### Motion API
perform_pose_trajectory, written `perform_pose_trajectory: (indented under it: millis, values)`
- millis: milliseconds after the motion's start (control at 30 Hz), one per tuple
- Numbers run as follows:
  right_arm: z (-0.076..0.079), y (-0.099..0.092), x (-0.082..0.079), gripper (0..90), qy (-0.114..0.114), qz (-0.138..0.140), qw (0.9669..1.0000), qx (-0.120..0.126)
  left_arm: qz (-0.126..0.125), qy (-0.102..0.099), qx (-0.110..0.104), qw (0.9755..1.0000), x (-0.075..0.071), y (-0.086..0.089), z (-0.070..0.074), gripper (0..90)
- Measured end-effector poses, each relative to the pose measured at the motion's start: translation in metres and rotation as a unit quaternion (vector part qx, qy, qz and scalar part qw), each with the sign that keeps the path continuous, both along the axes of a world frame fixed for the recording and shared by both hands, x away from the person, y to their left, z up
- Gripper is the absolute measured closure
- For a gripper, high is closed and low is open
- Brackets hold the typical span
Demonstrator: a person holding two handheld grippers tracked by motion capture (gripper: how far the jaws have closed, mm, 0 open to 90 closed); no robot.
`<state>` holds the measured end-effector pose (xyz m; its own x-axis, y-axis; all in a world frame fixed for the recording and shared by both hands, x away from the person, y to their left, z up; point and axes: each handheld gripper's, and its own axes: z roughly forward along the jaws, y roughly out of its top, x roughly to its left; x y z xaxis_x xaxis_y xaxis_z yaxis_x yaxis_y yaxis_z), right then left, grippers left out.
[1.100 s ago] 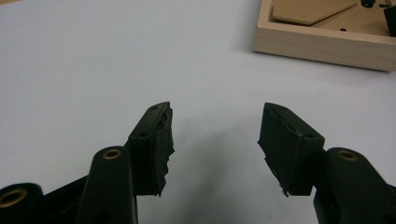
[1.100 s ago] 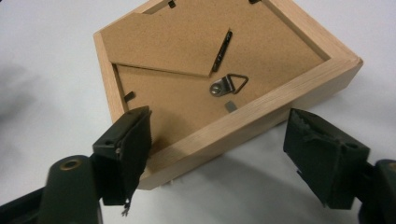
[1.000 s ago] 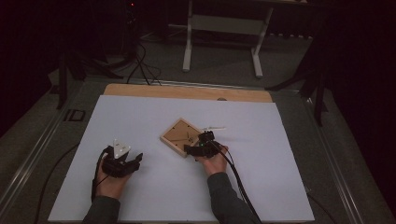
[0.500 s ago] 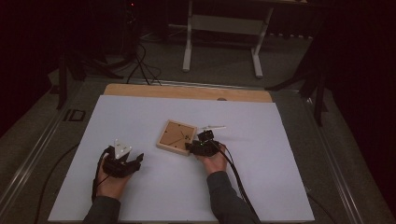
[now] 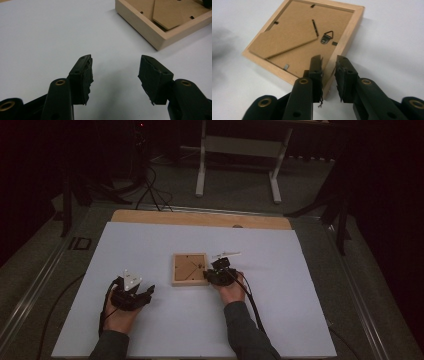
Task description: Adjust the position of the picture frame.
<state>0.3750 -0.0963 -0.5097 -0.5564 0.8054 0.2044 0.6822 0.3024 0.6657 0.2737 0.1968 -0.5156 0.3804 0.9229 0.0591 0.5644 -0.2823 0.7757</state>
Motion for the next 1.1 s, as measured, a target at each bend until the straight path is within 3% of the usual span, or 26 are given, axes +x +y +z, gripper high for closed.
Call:
perform_pose_trajectory:
  millis: [233, 500, 1000, 1100]
  values:
    - [0.003, 0.000, -0.007, 80.5, -0.012, -0.013, 0.9995, -0.027, -0.003, 0.000, 0.003, 1.0000, -0.001, -0.002, 0.000, 44.1]
    - [0.001, -0.007, -0.014, 81.5, -0.021, -0.035, 0.9988, -0.026, -0.003, -0.002, 0.005, 1.0000, -0.002, -0.003, 0.000, 44.1]
    - [-0.001, -0.038, -0.020, 81.5, -0.038, -0.105, 0.9936, -0.019, 0.001, -0.004, -0.002, 1.0000, -0.002, 0.000, 0.001, 44.1]
    - [-0.001, -0.041, -0.023, 81.4, -0.036, -0.108, 0.9932, -0.023, 0.001, -0.005, -0.003, 1.0000, -0.002, 0.001, 0.001, 44.1]
